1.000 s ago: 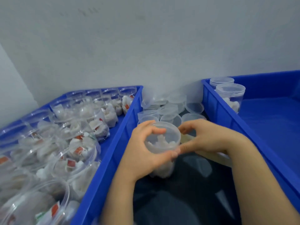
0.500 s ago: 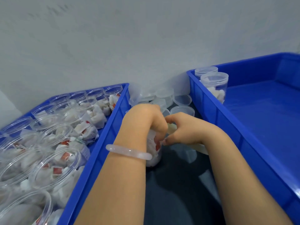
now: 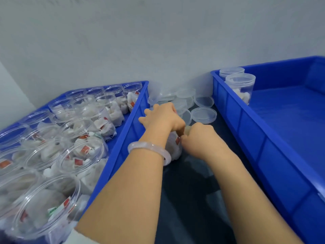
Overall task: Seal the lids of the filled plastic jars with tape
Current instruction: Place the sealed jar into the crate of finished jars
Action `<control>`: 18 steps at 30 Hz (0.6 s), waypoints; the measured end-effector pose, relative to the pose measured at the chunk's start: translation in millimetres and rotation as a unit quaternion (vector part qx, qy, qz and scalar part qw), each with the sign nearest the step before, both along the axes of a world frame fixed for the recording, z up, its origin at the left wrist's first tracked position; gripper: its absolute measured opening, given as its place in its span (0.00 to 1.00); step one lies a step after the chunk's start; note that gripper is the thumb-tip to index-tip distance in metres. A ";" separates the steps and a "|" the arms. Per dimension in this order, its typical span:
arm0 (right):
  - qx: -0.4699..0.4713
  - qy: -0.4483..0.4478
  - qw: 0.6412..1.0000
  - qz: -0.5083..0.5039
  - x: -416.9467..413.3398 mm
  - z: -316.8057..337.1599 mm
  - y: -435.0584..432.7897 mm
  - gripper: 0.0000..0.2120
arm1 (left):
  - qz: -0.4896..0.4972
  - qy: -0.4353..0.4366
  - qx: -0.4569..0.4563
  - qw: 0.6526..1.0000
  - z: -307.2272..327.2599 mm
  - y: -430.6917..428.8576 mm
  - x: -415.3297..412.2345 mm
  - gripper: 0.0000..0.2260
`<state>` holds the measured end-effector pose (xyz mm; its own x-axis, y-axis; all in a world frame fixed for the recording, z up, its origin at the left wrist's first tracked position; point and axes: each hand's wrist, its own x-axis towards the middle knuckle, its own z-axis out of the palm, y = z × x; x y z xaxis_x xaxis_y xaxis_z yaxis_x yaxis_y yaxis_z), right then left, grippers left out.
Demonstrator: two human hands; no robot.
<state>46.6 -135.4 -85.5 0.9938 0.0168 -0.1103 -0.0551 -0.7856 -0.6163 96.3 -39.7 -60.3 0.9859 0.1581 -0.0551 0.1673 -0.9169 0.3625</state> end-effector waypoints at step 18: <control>-0.229 -0.211 0.950 0.020 38.2 -90.6 -17.2 0.24 | -0.073 -0.042 0.036 0.996 -5.3 5.9 12.4 0.41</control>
<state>84.8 -152.7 -176.1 0.9506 0.1026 0.2930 0.1575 -0.9727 -0.1703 108.8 -33.7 -65.6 0.9993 0.0139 0.0345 0.0028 -0.9530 0.3029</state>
